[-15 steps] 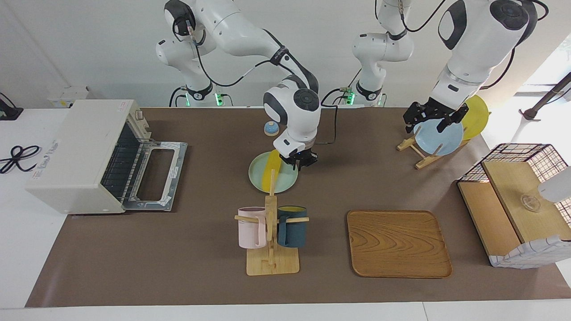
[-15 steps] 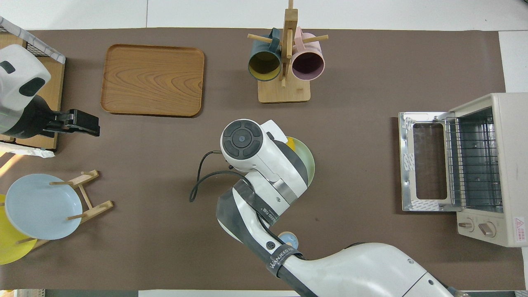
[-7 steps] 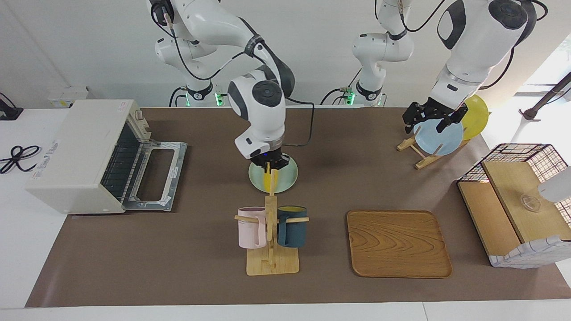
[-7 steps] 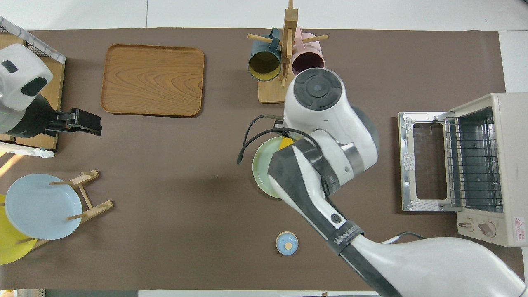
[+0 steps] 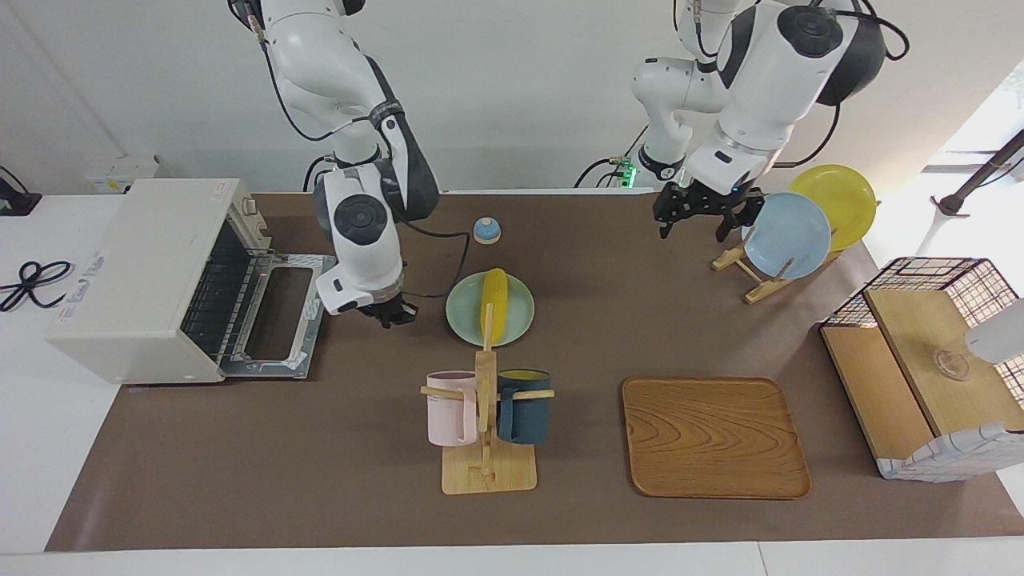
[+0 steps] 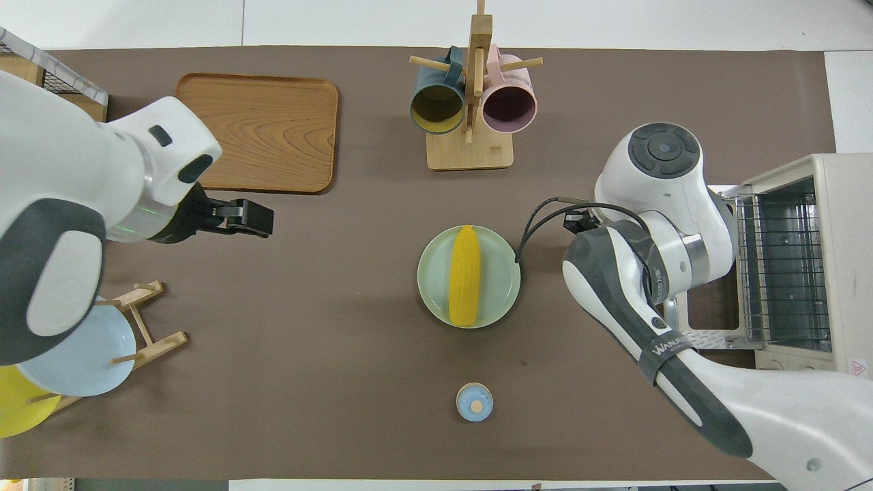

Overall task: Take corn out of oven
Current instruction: 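Reach the left gripper to the corn while the right gripper withdraws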

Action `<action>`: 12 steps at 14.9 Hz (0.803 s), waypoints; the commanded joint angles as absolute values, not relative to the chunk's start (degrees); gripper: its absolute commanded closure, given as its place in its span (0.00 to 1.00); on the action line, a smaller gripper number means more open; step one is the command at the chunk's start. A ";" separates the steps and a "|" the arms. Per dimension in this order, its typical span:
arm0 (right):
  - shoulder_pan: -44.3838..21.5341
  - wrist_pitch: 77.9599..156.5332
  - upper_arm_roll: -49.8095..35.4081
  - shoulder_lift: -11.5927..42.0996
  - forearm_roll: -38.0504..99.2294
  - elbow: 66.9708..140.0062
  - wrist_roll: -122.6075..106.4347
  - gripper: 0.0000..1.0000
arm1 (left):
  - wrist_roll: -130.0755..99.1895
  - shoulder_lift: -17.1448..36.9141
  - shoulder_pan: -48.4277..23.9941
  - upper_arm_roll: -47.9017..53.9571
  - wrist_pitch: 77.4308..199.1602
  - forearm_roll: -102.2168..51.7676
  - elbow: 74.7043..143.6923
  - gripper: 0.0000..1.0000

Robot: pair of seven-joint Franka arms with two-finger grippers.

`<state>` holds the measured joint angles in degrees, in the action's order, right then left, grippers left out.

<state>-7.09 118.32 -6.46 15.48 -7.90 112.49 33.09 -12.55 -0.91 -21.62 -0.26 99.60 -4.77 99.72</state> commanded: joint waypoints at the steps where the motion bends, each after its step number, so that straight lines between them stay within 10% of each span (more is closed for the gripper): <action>1: -4.49 122.34 -7.21 11.16 -14.56 121.02 31.64 1.00 | -16.77 -0.53 -27.40 -1.05 105.54 -7.20 103.44 0.00; 12: 1.40 123.57 -7.29 10.63 -18.28 123.40 28.04 1.00 | -29.26 19.67 -46.84 -1.41 129.01 -10.55 102.75 0.00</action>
